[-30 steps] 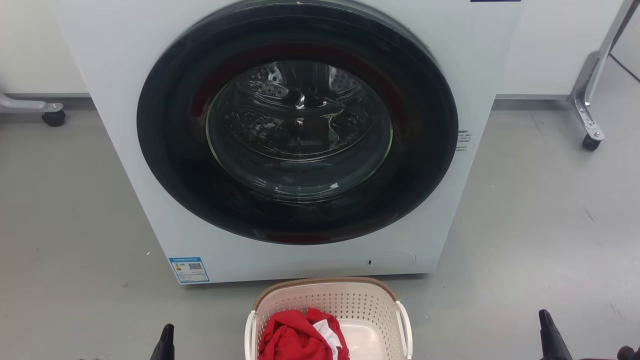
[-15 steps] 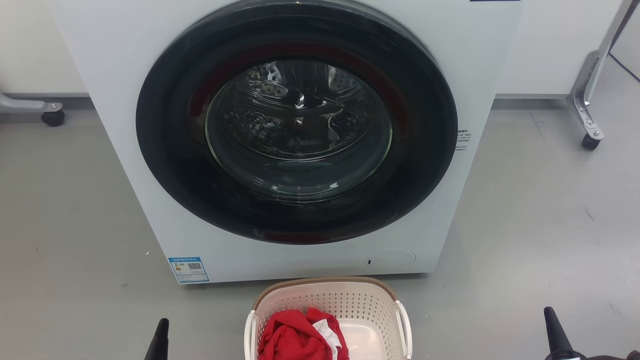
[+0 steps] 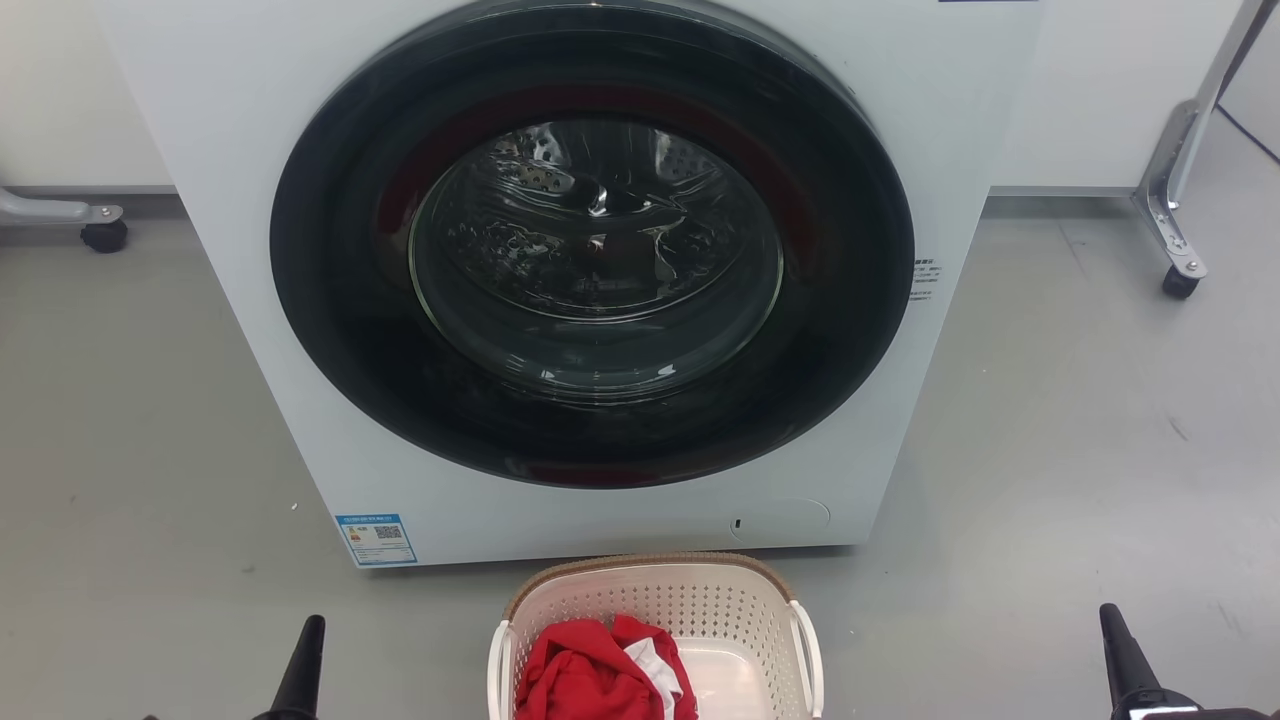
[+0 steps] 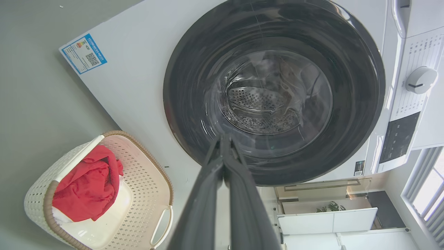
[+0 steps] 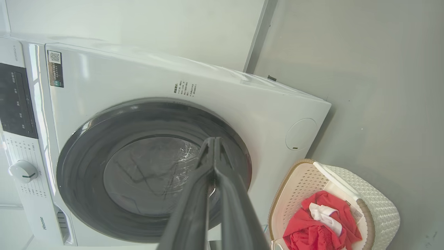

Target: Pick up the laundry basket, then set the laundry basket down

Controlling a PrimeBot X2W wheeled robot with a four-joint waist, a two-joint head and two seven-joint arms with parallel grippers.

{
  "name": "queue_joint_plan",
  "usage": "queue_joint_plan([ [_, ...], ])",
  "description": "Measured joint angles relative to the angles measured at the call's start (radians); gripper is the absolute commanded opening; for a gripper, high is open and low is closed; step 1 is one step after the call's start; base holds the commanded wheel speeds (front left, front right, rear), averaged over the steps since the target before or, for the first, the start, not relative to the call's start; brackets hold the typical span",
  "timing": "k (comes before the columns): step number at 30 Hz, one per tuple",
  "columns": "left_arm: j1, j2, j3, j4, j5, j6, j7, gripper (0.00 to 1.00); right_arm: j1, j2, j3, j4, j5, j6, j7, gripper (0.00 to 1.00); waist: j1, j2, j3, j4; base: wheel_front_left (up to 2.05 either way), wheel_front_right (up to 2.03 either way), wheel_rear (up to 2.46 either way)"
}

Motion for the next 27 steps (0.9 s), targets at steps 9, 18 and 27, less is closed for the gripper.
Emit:
queue_joint_plan([
  [9,-0.021,-0.006,0.032,0.020,-0.130,-0.029,0.027,0.00,-0.019,0.017,-0.040,0.015,0.132,0.026,0.036,0.00,0.0000,0.0000,0.001,-0.001,0.00,0.00,0.00],
  [18,-0.039,-0.015,0.055,0.031,-0.221,-0.045,0.045,0.00,-0.032,0.029,-0.068,0.024,0.226,0.044,0.061,0.00,0.0000,0.0000,0.001,-0.002,0.00,0.00,0.00],
  [27,-0.039,-0.016,0.055,0.032,-0.231,-0.047,0.046,0.00,-0.037,0.030,-0.068,0.024,0.226,0.044,0.061,0.00,0.0000,0.0000,0.001,-0.002,0.00,0.00,0.00],
])
